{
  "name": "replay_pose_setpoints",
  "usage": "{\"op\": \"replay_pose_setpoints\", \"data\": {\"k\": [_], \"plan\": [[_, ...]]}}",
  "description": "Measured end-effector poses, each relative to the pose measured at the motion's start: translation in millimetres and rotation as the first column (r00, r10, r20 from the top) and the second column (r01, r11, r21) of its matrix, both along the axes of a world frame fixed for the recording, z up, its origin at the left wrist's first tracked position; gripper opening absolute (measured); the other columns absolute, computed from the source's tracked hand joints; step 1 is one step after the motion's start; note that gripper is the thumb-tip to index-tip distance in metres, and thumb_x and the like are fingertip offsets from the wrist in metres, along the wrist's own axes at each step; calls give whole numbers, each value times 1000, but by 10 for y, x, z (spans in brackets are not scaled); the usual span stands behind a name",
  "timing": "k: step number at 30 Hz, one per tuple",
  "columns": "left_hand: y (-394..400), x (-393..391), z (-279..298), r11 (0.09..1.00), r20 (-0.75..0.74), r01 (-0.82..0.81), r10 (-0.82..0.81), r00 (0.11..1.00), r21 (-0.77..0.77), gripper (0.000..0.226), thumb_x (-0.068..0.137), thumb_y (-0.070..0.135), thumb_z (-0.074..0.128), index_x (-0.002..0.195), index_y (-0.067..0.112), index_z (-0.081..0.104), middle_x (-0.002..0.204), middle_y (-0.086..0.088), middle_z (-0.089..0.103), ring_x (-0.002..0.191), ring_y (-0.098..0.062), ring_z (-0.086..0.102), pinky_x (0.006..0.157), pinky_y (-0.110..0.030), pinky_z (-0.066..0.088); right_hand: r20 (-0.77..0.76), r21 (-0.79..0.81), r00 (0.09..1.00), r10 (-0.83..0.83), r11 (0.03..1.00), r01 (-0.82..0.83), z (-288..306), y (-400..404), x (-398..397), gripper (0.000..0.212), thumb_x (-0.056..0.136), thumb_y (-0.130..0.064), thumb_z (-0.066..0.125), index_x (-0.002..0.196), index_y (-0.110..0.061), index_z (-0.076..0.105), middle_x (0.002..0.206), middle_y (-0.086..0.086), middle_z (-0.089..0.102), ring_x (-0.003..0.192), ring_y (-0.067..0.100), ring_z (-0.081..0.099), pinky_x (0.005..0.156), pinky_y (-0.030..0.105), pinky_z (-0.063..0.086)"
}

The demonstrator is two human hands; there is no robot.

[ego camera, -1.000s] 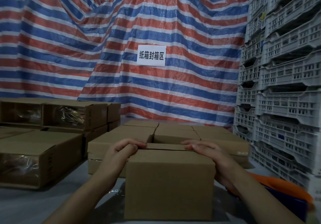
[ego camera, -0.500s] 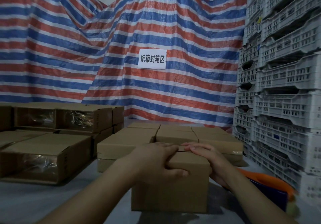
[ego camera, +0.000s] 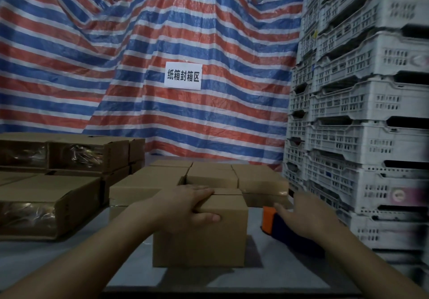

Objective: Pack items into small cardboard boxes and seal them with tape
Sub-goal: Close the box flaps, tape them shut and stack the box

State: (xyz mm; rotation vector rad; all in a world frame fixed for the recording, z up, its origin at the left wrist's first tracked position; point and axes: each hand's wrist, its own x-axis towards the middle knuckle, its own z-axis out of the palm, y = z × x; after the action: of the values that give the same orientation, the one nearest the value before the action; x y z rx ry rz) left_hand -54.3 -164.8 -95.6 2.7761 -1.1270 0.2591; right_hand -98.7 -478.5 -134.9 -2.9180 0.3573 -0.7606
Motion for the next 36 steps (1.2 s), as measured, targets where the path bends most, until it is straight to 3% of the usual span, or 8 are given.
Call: {"op": "replay_pose_setpoints", "data": {"k": [5, 11, 16, 20, 24, 28, 32, 36], "plan": [[1, -83, -17, 1000, 18, -12, 12, 1000, -1, 77, 88, 73, 44, 153, 40, 19, 159, 12, 27, 139, -11, 33, 109, -31, 30, -93, -97, 994, -65, 994, 56, -398, -133, 0, 38, 99, -61, 39, 96, -30, 61, 98, -4, 71, 78, 11, 61, 66, 27, 49], [-16, -82, 43, 991, -193, -69, 46, 980, -116, 70, 89, 77, 29, 150, 44, 28, 157, 8, 32, 140, -14, 33, 99, -33, 27, 114, -169, 973, -200, 961, 217, -513, -129, 40, 65, 89, -80, 33, 62, -27, 60, 52, -9, 55, 46, 2, 51, 39, 20, 34], [-1, -70, 136, 933, -455, -194, 37, 890, -302, 64, 92, 76, 17, 128, 42, 59, 127, 12, 60, 121, -10, 52, 98, -33, 31, 328, 331, 935, -136, 943, 21, 113, -106, 131, 73, 87, -76, 48, 49, -14, 59, 41, 0, 54, 44, 20, 57, 44, 25, 34], [59, -85, 178, 847, -479, -242, -17, 878, -473, 54, 100, 62, 21, 111, 36, 67, 107, 13, 65, 99, -2, 59, 88, -25, 37, 418, 724, 901, 118, 556, -409, 969, 321, 228, 58, 85, -67, 64, 81, -10, 76, 73, 13, 74, 67, 28, 69, 66, 35, 54], [102, -109, 194, 765, -477, -266, -61, 877, -586, 52, 105, 52, 22, 118, 27, 66, 116, 7, 68, 102, -2, 60, 87, -18, 37, 358, 802, 821, 445, 303, -514, 1303, 857, 320, 46, 90, -60, 62, 89, -16, 74, 60, 4, 70, 45, 13, 64, 43, 21, 49], [92, -153, 199, 528, -528, -369, -186, 829, -765, 47, 108, 38, 26, 121, 14, 64, 117, -7, 69, 107, -15, 64, 100, -31, 46, 194, 804, 800, 568, 375, -462, 1185, 1126, 448, 55, 88, -63, 62, 106, -12, 72, 76, 5, 76, 59, 13, 70, 52, 23, 53], [57, -128, 308, 193, -633, -621, -439, 638, -760, 63, 106, 46, 24, 126, -5, 56, 121, -25, 65, 116, -31, 62, 80, -31, 51, 205, 796, 804, 559, 383, -469, 1127, 1090, 519, 60, 79, -68, 64, 95, -11, 74, 68, 4, 73, 51, 12, 67, 46, 20, 50], [121, -26, 373, 153, -618, -638, -492, 613, -755, 69, 103, 56, 24, 116, -1, 61, 105, -21, 72, 108, -30, 67, 96, -39, 51, 139, 740, 791, 595, 468, -482, 1168, 1114, 569, 77, 67, -78, 64, 103, -11, 76, 93, 14, 77, 76, 24, 72, 77, 34, 55]]}}
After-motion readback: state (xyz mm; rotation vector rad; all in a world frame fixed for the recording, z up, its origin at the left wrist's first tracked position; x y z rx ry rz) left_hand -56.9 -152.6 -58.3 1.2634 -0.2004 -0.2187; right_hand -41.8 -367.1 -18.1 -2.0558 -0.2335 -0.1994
